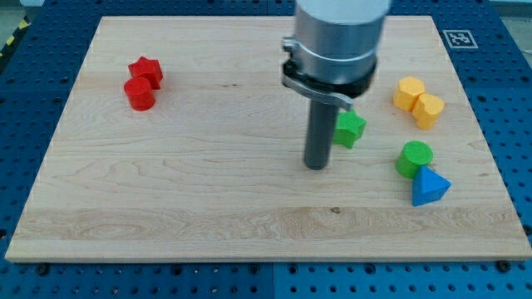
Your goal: Separate the blue triangle from the green circle
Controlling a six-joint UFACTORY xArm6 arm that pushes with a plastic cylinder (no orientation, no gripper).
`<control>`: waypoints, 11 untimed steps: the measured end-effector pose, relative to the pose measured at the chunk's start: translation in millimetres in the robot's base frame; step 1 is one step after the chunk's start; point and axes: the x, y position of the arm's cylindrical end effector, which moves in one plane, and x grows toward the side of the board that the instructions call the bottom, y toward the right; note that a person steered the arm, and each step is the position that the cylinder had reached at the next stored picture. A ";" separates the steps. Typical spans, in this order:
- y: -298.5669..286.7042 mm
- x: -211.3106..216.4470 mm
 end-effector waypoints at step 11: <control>117.7 45.7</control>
